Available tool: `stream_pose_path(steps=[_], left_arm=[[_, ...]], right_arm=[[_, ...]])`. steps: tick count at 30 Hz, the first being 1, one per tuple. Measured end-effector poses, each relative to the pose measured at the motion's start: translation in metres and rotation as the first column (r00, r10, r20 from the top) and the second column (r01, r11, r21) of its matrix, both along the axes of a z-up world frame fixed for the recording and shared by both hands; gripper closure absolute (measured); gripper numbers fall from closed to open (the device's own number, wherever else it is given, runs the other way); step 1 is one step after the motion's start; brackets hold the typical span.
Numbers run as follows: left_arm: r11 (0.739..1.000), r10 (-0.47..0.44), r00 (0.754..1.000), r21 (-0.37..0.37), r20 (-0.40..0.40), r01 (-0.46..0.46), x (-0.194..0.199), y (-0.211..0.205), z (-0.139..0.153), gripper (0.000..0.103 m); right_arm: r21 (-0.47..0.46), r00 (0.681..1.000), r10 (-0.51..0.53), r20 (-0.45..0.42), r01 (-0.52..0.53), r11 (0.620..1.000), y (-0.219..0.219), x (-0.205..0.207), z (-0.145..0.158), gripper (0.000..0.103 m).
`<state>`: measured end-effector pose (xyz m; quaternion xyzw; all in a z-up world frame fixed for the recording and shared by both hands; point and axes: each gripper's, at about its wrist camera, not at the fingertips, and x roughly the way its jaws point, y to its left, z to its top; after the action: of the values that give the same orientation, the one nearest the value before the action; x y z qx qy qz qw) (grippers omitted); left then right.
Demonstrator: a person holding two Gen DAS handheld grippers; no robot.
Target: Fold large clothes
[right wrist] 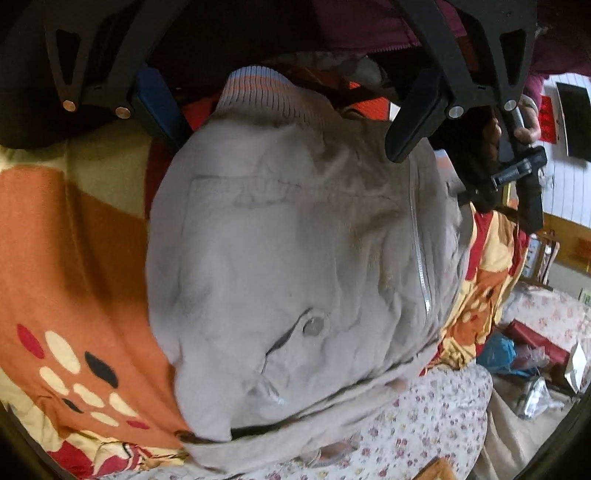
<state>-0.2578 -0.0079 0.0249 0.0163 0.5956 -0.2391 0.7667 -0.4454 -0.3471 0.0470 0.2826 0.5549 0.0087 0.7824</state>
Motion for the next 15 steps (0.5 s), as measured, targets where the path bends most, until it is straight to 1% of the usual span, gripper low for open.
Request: stream_pose_path(steps=[3,11,13,15], left_arm=[[1.0,0.004,1.0,0.0,0.003,-0.004,-0.001,0.002,-0.001,0.023],[1.0,0.022,1.0,-0.001,-0.019,-0.022,-0.003,0.006,-0.003,0.023],[0.999,0.033,0.999,-0.015,-0.038,-0.034,-0.005,0.01,-0.006,0.023],[0.998,0.044,0.996,-0.042,-0.077,-0.047,-0.006,0.012,-0.013,0.023]], right_arm=[[-0.018,0.999,0.03,-0.015,-0.03,0.999,0.005,0.0,-0.001,0.0],[-0.013,0.998,0.058,-0.015,-0.058,0.998,0.013,0.005,-0.008,0.0],[-0.017,0.998,0.067,-0.017,-0.068,0.998,0.015,0.007,-0.009,0.0],[-0.013,0.997,0.08,-0.012,-0.08,0.997,0.017,0.008,-0.009,0.0]])
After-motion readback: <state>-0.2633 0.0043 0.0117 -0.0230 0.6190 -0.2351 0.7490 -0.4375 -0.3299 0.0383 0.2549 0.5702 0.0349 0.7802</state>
